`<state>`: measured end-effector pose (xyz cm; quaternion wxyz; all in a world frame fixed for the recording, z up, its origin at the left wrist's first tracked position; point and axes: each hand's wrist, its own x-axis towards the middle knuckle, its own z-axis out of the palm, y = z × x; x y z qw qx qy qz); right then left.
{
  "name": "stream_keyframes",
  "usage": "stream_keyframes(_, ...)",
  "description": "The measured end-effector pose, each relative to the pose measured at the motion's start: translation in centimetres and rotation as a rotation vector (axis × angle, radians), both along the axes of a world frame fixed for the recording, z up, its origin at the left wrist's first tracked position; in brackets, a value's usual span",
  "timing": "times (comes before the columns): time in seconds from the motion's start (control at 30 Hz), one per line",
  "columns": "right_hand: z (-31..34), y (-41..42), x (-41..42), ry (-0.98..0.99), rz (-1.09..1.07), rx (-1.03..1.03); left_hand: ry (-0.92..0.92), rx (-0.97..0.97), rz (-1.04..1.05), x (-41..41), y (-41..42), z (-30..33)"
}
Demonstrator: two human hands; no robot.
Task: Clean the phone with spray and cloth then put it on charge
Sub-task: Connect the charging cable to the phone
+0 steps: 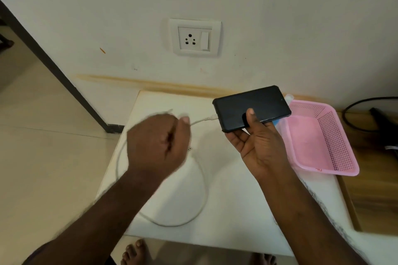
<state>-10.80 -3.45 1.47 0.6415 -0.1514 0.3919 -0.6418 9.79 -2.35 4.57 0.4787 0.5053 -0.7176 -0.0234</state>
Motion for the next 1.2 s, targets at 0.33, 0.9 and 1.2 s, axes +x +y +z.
stream_keyframes(0.33,-0.4,0.8,-0.5,-0.156,-0.01,-0.004,-0.532,0.72,0.254,-0.7,0.5,-7.9)
stream_keyframes(0.9,-0.3,0.8,-1.0,-0.121,-0.119,-0.022,-0.523,0.828,0.271,1.1,-3.0,-9.1)
stream_keyframes(1.2,-0.1,0.5,-1.2,-0.086,-0.152,-0.043,-0.186,0.956,0.157,-0.8,-0.8,-5.6)
